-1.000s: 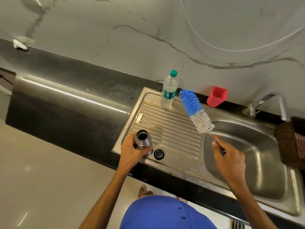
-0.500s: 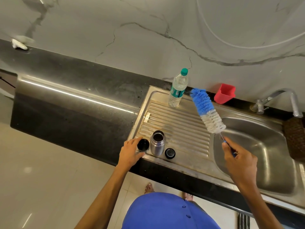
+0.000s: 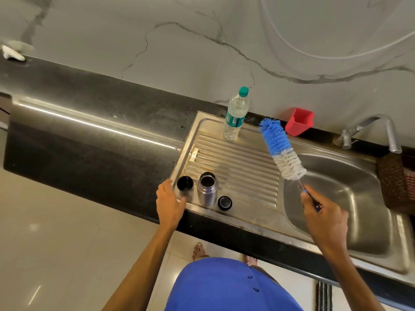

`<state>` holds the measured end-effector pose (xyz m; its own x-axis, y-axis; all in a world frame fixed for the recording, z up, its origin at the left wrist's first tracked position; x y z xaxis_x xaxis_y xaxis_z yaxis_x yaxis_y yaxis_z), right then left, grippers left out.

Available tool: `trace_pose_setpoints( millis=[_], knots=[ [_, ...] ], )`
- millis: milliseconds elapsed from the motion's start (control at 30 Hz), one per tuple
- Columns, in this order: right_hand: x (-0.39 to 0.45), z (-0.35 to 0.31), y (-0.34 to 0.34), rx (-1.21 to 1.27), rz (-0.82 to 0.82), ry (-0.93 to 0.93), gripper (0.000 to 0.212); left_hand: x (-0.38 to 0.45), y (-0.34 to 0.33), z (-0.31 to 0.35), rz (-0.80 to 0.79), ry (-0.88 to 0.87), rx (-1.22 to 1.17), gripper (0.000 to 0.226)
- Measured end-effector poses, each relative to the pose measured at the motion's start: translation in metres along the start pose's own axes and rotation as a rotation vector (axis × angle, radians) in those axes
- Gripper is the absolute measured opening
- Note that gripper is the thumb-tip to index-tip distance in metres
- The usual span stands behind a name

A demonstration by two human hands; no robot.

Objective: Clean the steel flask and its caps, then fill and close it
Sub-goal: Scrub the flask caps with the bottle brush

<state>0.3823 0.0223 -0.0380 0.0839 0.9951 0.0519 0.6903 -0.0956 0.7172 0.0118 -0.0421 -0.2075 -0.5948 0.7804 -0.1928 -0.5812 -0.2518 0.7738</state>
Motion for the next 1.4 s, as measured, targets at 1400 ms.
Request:
trace_pose_setpoints(
  millis=[1400],
  knots=[
    [0.301,0.055,0.15,-1.154,-0.277,0.414,0.016,-0.03,-0.14,0.355,-0.145,-0.297,-0.341,0.055]
  ],
)
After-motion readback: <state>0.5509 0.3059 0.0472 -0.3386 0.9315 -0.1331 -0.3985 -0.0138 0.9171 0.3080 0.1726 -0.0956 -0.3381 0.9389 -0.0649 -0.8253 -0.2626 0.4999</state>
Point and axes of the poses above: each hand's wrist, its own x-axis towards the middle knuckle, its own y-axis out of the back of the hand, z = x × y, the point moved 1 cm from there along x, towards the middle knuckle, and after that the axes turned 1 degree about x, right-handed, at the moved point
